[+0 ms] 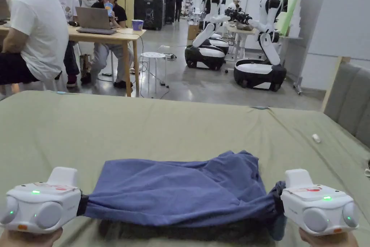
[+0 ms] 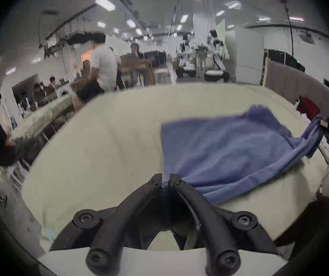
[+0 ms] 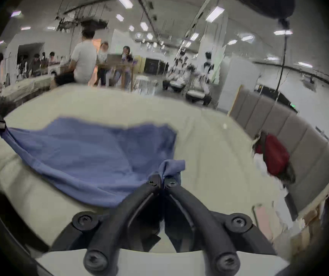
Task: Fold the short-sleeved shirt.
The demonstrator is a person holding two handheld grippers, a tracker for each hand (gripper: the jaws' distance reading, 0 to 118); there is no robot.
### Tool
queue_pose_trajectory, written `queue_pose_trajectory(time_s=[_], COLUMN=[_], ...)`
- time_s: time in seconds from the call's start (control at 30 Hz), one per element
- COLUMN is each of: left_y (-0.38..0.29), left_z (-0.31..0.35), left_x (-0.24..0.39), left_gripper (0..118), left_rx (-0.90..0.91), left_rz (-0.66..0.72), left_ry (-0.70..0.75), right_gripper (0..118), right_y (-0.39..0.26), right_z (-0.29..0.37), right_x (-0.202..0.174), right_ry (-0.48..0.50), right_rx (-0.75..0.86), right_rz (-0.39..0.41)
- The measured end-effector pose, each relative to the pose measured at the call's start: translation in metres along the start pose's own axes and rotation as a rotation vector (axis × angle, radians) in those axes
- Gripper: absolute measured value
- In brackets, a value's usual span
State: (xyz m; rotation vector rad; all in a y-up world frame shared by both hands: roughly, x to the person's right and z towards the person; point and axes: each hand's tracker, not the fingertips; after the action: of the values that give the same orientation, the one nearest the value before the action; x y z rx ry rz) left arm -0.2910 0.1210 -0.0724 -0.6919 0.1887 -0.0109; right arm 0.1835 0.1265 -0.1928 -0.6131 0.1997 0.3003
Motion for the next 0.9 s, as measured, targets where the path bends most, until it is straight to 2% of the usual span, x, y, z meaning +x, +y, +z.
queue_pose_trajectory(time_s=[0.1,0.17,0.2,0.3,0.37,0.4,0.47,0.53,0.57,0.6,0.63,0.67,0.7,0.8,0.9], left_y=[-0.045,-0.055,-0.056,-0.046,-0.041,-0.038,-0.038,-0.048,-0.052,-0.057,-0.060,-0.061,-0.063,-0.068,-0.084], left_z=[-0.007,-0.006,-0.001,0.027,0.049,0.056,0.065,0.058,0.060,0.059,0.059,0.057,0.054,0.051,0.046], left_x=[-0.006,-0.011,-0.012,-0.003,0.016,0.029,0.055,0.070,0.079,0.087,0.091,0.094,0.097,0.091,0.079], left_gripper=[4,8,23,47,104,117,117,116,111,101,80,34,0,0,0], left_rx=[-0.047,-0.061,-0.047,0.102,0.221,0.240,0.281,0.321,0.351,0.352,0.344,0.332,0.313,0.226,0.196], left_rz=[0.048,0.054,0.066,0.077,0.067,0.041,-0.019,-0.053,-0.065,-0.070,-0.078,-0.093,-0.101,-0.091,-0.066], left_ry=[0.017,0.011,-0.002,-0.002,-0.026,-0.031,-0.032,-0.030,-0.021,-0.018,-0.026,-0.035,-0.036,-0.118,-0.080], right_gripper=[1,3,13,33,100,118,113,113,108,87,57,20,0,0,0], right_y=[-0.040,-0.048,-0.049,-0.041,-0.039,-0.041,-0.039,-0.044,-0.052,-0.054,-0.056,-0.057,-0.062,-0.064,-0.066], right_z=[-0.005,0.003,0.008,0.034,0.051,0.061,0.067,0.072,0.076,0.078,0.080,0.081,0.083,0.086,0.082], right_x=[-0.013,-0.017,-0.015,-0.017,-0.032,-0.042,-0.061,-0.078,-0.085,-0.093,-0.100,-0.108,-0.112,-0.116,-0.123], right_ry=[0.030,0.023,0.031,0.099,0.132,0.154,0.141,0.138,0.160,0.150,0.134,0.098,0.067,0.135,0.134], right_rx=[-0.122,-0.115,-0.103,-0.037,0.014,0.086,0.138,0.171,0.212,0.224,0.227,0.248,0.266,0.259,0.239], right_rz=[0.006,-0.004,-0.026,-0.151,-0.179,-0.183,-0.201,-0.228,-0.235,-0.240,-0.224,-0.185,-0.160,-0.186,-0.163])
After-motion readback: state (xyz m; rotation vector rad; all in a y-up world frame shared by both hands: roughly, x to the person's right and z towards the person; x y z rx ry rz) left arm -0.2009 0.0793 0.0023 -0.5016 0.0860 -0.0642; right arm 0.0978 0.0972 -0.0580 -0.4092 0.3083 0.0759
